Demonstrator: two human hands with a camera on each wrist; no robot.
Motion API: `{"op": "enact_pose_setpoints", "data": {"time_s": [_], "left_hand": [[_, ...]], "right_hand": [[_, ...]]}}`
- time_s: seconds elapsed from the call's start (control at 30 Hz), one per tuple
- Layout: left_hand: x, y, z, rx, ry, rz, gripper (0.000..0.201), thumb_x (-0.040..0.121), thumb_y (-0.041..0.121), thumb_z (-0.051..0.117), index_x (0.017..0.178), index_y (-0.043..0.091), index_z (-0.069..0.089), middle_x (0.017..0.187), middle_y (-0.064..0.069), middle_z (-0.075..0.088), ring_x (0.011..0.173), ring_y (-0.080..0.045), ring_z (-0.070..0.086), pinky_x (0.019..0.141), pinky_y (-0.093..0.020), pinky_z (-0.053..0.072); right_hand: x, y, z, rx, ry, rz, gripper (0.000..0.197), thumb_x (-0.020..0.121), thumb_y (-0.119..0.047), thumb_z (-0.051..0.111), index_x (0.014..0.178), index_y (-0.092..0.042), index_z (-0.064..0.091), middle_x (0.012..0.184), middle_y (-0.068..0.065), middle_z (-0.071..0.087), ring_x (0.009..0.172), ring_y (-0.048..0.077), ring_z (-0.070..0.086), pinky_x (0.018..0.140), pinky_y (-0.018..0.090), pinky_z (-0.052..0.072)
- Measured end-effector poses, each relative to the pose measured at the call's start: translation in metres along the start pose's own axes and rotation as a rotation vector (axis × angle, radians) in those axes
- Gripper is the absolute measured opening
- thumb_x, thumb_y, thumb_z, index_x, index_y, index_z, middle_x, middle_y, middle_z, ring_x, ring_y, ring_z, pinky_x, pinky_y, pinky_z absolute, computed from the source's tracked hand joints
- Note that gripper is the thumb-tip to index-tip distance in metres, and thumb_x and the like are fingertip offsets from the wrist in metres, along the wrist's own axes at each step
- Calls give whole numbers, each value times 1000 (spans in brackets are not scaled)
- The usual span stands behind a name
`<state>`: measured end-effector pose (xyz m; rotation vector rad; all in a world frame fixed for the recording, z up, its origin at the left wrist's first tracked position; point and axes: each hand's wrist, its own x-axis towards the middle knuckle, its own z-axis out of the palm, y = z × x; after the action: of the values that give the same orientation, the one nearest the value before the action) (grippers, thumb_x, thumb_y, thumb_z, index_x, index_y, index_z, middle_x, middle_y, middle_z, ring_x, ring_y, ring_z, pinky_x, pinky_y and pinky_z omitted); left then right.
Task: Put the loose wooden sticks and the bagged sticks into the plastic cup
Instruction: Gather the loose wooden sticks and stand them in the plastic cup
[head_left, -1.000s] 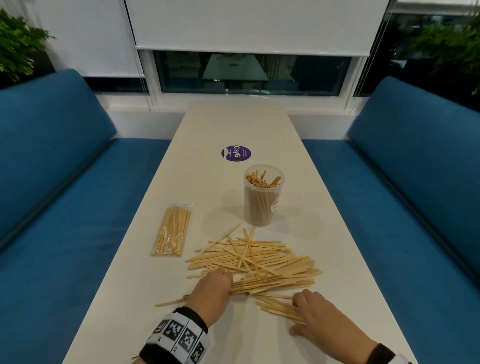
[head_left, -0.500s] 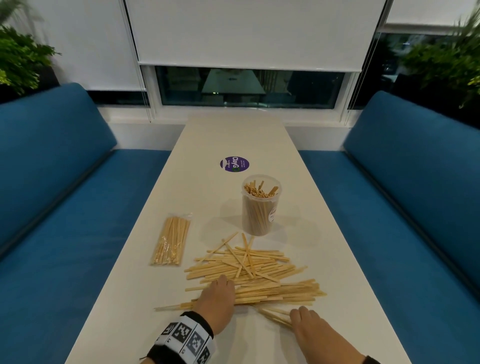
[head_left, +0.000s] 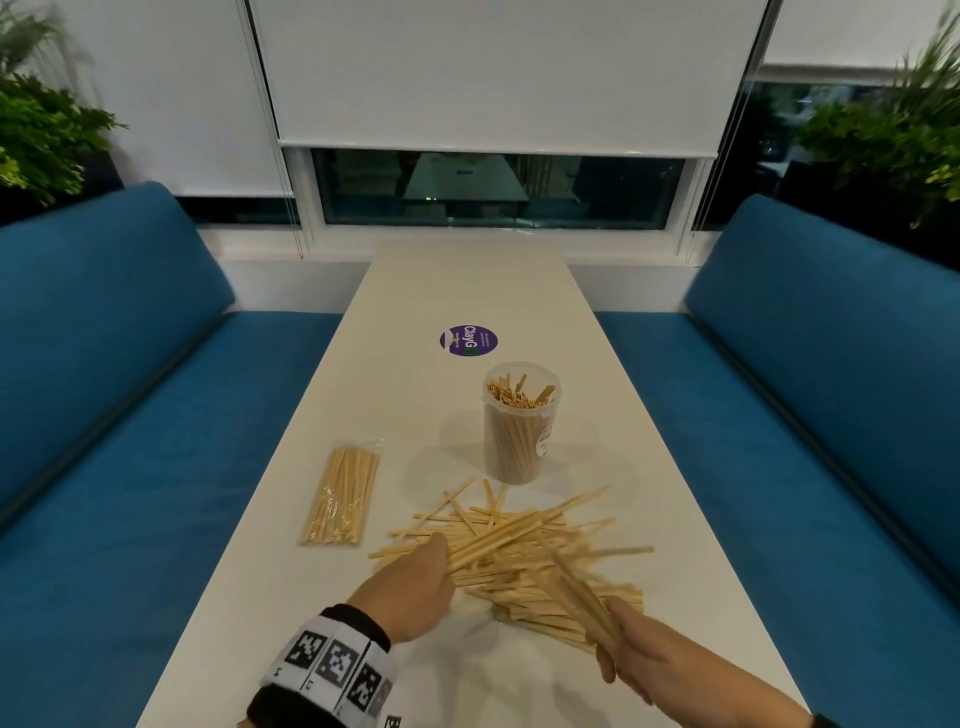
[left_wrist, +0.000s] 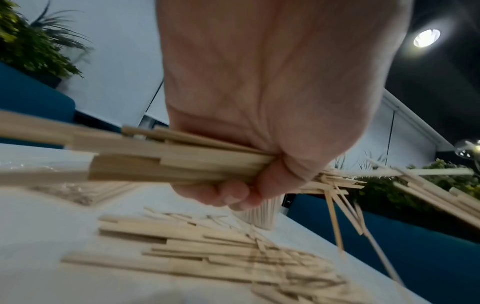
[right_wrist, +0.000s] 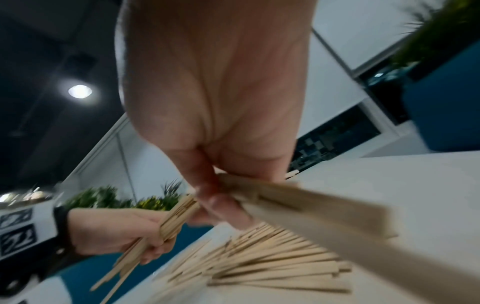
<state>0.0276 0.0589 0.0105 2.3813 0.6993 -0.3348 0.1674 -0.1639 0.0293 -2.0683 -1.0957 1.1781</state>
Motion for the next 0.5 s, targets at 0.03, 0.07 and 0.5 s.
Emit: {"op": "enact_pose_setpoints", "data": {"time_s": [0.03, 0.07, 0.5], "left_hand": [[0, 0, -4, -36, 1, 1, 5, 96, 18, 31, 95, 15, 34, 77, 3, 41, 71, -17, 43, 69, -33, 36], [-1, 1, -8, -73, 1, 2, 5, 97, 19, 31, 94, 15, 33, 76, 4, 41, 70, -16, 41, 66, -32, 34], [-7, 18, -32, -419, 35, -46, 15, 89, 13, 37, 77, 21, 34, 73, 2, 38, 64, -14, 33, 62, -29, 29]], "right_hand": [[-1, -3, -2, 148, 30, -2, 15, 100, -19, 34, 98, -21, 48, 76, -10, 45, 61, -1, 41, 64, 12, 35], [0, -4, -3, 288, 74, -5, 13, 100, -19, 37, 99, -16, 50, 72, -6, 43, 59, 3, 39, 61, 16, 34], [40, -49, 4, 845, 317, -31, 29, 86, -35, 59, 86, -10, 45, 54, -6, 31, 46, 8, 24, 42, 19, 24]]}}
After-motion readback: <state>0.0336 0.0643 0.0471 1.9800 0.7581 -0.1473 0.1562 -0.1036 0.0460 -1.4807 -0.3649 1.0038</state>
